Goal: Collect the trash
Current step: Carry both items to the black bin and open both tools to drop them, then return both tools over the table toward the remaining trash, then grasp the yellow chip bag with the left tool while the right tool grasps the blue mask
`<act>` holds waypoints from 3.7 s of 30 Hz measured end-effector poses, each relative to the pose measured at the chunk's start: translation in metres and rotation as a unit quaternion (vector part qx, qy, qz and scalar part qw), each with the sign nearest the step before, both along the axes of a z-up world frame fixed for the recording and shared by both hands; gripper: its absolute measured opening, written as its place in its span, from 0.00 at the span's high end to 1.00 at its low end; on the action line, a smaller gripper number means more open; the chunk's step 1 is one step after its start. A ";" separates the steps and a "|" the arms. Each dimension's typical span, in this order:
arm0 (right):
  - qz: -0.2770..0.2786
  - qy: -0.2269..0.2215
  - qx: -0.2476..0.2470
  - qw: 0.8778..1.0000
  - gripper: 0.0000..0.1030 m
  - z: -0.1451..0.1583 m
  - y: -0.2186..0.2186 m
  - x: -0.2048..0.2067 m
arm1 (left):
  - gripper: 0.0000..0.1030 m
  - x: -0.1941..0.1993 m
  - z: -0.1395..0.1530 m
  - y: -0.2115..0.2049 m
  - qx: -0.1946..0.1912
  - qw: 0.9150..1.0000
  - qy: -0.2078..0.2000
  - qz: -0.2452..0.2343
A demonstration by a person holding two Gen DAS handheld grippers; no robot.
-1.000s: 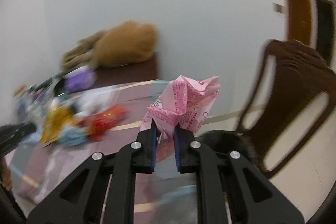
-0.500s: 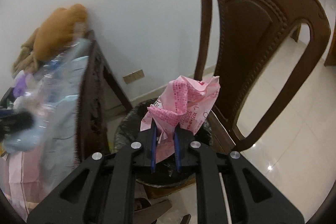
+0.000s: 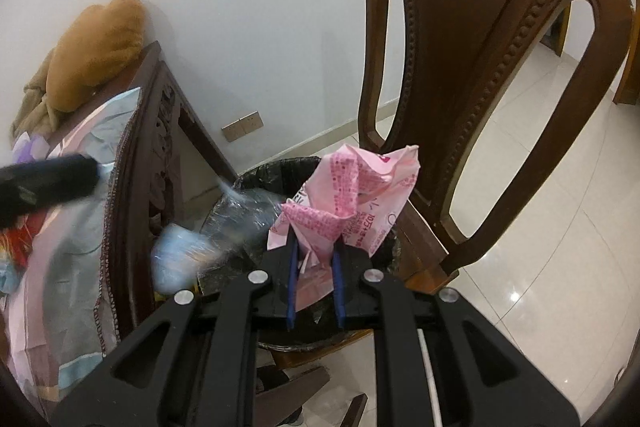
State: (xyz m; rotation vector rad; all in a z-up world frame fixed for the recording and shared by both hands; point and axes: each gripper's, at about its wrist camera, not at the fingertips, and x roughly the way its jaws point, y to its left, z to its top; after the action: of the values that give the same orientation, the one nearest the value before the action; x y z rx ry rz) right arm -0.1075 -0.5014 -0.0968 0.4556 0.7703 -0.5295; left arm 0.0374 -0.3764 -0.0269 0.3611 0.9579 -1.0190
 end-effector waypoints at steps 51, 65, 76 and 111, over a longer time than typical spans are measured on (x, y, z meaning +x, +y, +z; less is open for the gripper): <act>0.358 0.044 -0.066 0.930 0.30 0.083 0.360 0.174 | 0.38 0.041 0.003 0.421 0.042 0.885 -0.119 0.448; 0.355 0.044 -0.064 0.932 0.30 0.079 0.359 0.173 | 0.29 0.044 -0.007 0.413 0.034 0.896 -0.098 0.432; 0.350 0.041 -0.063 0.934 0.30 0.081 0.353 0.168 | 0.24 0.034 0.003 0.409 0.026 0.900 -0.110 0.422; 0.323 0.035 -0.057 0.944 0.30 0.080 0.326 0.155 | 0.88 0.027 0.011 0.426 -0.043 0.918 -0.084 0.385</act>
State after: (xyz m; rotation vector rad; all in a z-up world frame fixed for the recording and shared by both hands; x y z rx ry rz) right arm 0.0479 -0.1754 -0.0166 0.0581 0.8981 0.0272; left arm 0.0645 0.0498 -0.0156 -0.0216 0.7895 -0.2985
